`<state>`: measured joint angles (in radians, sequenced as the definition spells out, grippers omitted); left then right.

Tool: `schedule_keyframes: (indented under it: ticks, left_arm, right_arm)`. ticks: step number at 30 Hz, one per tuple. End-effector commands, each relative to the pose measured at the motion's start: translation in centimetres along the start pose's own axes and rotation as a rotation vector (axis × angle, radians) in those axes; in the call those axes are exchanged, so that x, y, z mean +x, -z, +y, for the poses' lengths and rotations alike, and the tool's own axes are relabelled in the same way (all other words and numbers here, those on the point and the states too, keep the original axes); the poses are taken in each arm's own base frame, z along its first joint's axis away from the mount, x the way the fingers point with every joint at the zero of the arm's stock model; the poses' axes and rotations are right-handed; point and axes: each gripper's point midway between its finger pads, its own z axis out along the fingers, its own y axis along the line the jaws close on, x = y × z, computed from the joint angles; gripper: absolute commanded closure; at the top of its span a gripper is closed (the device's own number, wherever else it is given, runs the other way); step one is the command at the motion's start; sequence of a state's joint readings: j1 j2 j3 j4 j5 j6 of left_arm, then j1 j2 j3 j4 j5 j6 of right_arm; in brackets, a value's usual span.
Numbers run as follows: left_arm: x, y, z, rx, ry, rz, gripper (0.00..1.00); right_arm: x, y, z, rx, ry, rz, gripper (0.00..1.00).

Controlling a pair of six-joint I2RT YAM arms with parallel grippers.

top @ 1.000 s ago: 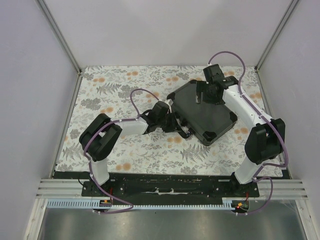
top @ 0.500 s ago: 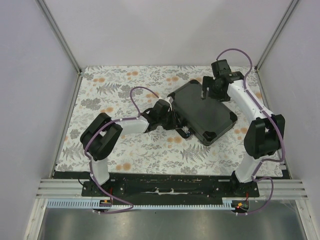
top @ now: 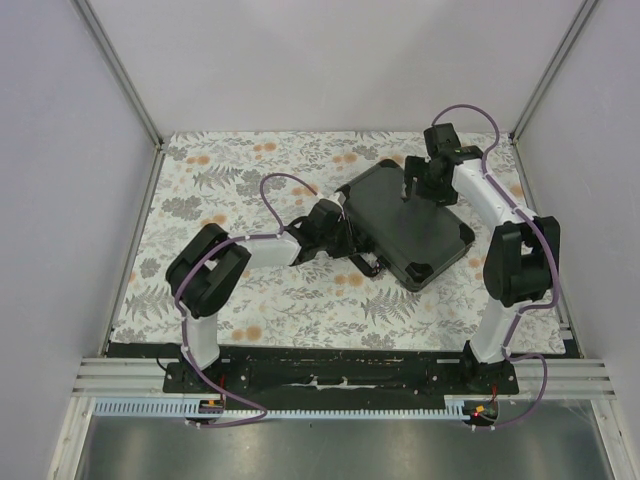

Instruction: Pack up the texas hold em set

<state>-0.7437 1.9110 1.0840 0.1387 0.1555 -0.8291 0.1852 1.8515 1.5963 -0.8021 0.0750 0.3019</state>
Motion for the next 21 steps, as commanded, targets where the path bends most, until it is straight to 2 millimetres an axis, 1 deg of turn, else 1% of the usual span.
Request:
schedule_keyframes:
  ticks: [1, 4, 5, 8, 12, 13, 14, 18, 21]
  left_arm:
    - [-0.9, -0.8, -0.3, -0.006, 0.01, -0.042, 0.73]
    - [-0.5, -1.5, 0.2, -0.025, -0.006, -0.024, 0.78]
    - [-0.5, -1.7, 0.5, -0.039, -0.004, -0.028, 0.82]
    - [-0.4, -1.9, 1.1, -0.069, 0.001, -0.047, 0.88]
    - [0.2, -2.5, 1.7, -0.105, 0.019, -0.065, 0.95]
    - [0.4, -2.7, 1.5, -0.102, 0.026, -0.069, 0.97]
    - [0.8, -2.9, 1.3, -0.095, 0.032, -0.064, 0.98]
    - [1.3, -3.8, 0.6, -0.119, 0.002, -0.117, 0.98]
    - [1.8, -4.7, 0.6, -0.144, -0.003, -0.136, 0.98]
  right_arm:
    - [0.9, -0.9, 0.3, -0.04, -0.001, 0.025, 0.08]
    - [2.5, -1.5, 0.2, -0.042, -0.011, 0.084, 0.08]
    - [3.4, -1.7, 0.7, -0.072, -0.014, 0.12, 0.08]
    - [5.5, -2.4, 1.1, -0.103, -0.021, 0.192, 0.09]
    - [7.9, -2.8, 1.9, -0.17, -0.03, 0.267, 0.1]
    - [8.5, -3.0, 2.1, -0.183, -0.033, 0.287, 0.1]
    - [9.0, -3.0, 2.4, -0.204, -0.036, 0.302, 0.11]
    - [10.9, -3.1, 3.0, -0.252, -0.059, 0.362, 0.12]
    - [11.4, -3.0, 3.2, -0.267, -0.069, 0.372, 0.12]
